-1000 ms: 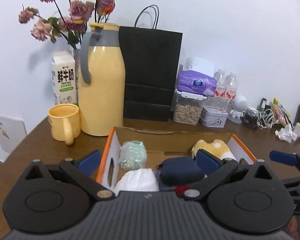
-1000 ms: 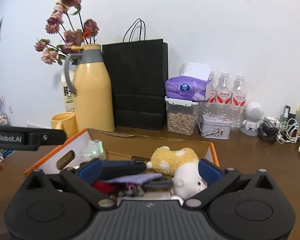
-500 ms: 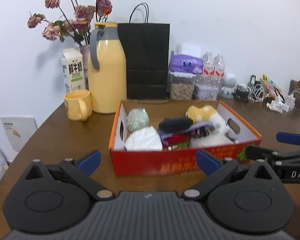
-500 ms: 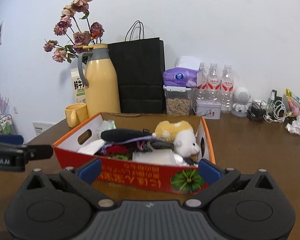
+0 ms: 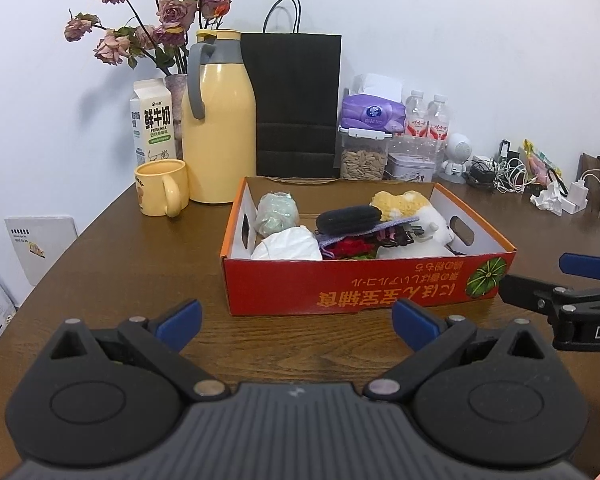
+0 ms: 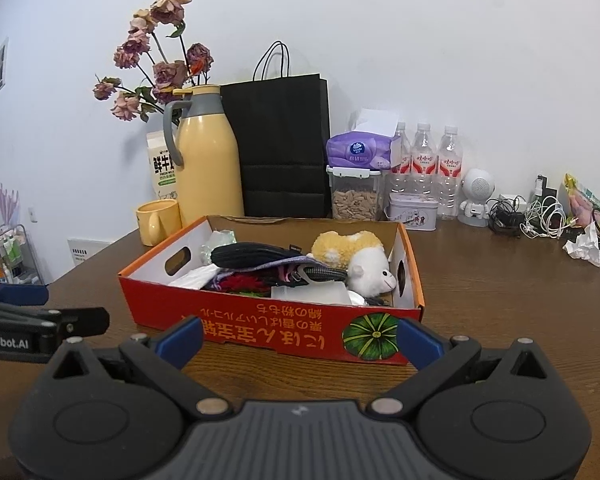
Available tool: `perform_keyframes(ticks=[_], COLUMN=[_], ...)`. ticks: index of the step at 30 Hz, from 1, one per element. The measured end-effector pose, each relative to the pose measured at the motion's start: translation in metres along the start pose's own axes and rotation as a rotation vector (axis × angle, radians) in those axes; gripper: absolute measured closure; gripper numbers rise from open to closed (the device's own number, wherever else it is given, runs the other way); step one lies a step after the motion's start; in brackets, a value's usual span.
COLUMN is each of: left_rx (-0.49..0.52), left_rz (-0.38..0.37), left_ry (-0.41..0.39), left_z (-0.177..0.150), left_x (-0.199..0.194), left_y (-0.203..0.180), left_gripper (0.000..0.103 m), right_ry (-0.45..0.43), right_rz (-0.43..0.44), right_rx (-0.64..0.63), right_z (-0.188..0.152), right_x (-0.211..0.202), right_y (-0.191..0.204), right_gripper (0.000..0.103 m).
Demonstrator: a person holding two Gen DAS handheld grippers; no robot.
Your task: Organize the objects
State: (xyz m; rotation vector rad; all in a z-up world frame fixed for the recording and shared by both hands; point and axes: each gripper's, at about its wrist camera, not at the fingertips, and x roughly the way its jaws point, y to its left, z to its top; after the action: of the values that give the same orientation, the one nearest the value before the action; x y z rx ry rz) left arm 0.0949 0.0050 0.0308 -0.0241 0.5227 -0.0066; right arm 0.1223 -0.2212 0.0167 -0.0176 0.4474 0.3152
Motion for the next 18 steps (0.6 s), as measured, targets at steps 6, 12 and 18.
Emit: perform_keyframes(ticks=[6,12,18], left_rx=[-0.002,-0.003,-0.005], left_rz=[0.001,0.000,-0.001], left_ry=[-0.002,-0.003,-0.004], left_z=[0.0000,0.0001,0.0001], left_x=[-0.0007,-0.0009,-0.0001], left_y=[0.0009,0.0014,0.0027], left_gripper=[0.000,0.000,0.000], right_ry=[0.000,0.000,0.000], right_rz=[0.000,0.000,0.000], right_rx=[-0.001,-0.002,-0.001], right_z=[0.0000,0.0002,0.0002], right_x=[0.0000,-0.0004,-0.0003], right_y=[0.0001,0.0004,0.0006], right_gripper=[0.000,0.000,0.000])
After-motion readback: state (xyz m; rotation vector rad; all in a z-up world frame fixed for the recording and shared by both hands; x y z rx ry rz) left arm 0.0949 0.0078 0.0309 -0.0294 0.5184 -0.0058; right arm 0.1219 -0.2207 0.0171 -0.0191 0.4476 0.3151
